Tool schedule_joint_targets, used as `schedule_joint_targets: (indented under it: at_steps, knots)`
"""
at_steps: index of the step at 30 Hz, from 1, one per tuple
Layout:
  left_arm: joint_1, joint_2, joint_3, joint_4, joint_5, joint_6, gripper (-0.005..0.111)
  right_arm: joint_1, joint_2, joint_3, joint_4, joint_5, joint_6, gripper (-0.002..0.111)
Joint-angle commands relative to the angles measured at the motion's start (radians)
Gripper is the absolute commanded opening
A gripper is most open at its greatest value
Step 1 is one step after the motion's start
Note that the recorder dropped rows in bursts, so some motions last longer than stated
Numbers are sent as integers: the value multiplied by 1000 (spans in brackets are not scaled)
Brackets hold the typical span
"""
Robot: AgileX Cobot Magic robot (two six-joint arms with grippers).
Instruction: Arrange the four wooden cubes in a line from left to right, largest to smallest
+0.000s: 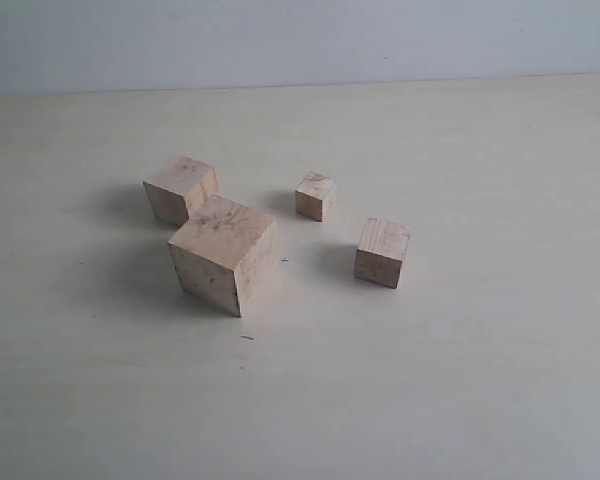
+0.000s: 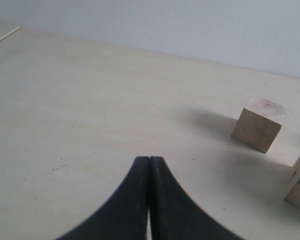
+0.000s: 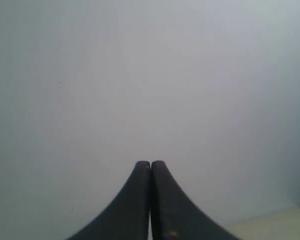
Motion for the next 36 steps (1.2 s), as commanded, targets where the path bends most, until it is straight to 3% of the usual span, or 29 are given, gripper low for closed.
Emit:
schedule_joint_targets:
  at_steps: [1, 3, 8, 10, 13, 23, 27, 30, 32, 36]
  knots:
    - [-3, -5, -1, -7, -3, 3, 0, 2, 261, -276, 22, 346, -88, 0]
    - [-3, -5, -1, -7, -3, 3, 0, 15, 387, -374, 112, 470, -207, 0]
    - [-3, -5, -1, -7, -3, 3, 0, 148, 660, -503, 433, 816, -757, 0]
    - [-3, -5, -1, -7, -3, 3, 0, 197, 753, -510, 480, 907, -830, 0]
    - [-3, -5, -1, -7, -3, 3, 0, 263, 878, -510, 483, 969, -780, 0]
    - [-3, -5, -1, -7, -3, 3, 0, 315, 1081, -510, 730, 775, -783, 0]
    - [-3, -5, -1, -7, -3, 3, 0, 330, 1134, -510, 808, 775, -1033, 1]
    - [-3, -5, -1, -7, -3, 3, 0, 402, 1178, -510, 808, 764, -1099, 11]
    - [-3, -5, -1, -7, -3, 3, 0, 471, 1220, -522, 789, 743, -1118, 23]
    - [-3, -5, -1, -7, -3, 3, 0, 574, 1306, -550, 720, 659, -1142, 58]
